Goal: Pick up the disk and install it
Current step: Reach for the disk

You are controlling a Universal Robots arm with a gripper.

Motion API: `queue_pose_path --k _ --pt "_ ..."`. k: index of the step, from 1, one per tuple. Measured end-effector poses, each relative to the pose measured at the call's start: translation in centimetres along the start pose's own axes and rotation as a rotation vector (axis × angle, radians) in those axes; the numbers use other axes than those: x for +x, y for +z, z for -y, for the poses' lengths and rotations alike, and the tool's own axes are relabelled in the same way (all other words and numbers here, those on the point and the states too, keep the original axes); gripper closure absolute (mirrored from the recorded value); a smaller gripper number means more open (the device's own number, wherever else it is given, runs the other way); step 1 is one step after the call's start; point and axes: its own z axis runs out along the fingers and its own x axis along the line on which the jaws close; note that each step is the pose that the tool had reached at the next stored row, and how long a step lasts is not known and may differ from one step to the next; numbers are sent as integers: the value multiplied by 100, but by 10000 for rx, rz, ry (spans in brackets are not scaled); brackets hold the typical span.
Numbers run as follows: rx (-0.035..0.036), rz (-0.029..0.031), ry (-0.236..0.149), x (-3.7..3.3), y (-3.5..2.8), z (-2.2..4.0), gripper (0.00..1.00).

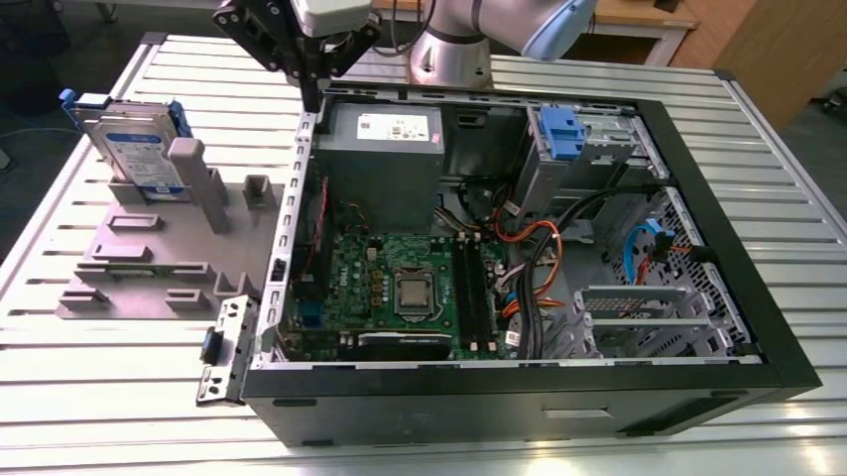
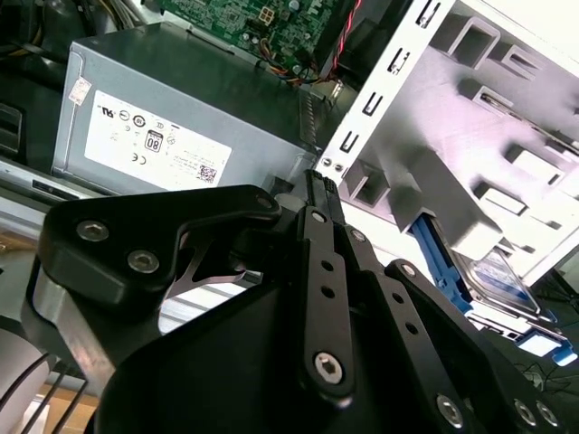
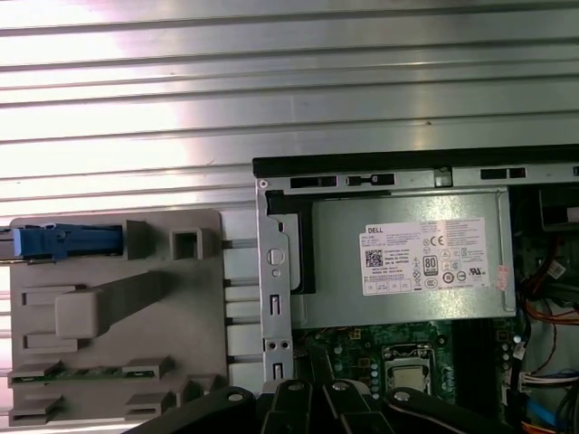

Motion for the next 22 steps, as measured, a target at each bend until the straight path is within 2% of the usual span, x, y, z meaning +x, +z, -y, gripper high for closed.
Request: queue_pose_path --k 16,18,22 --pt "5 -59 2 27 20 3 89" --pt "8 -116 5 45 36 5 89" --pt "10 -129 5 51 41 6 89"
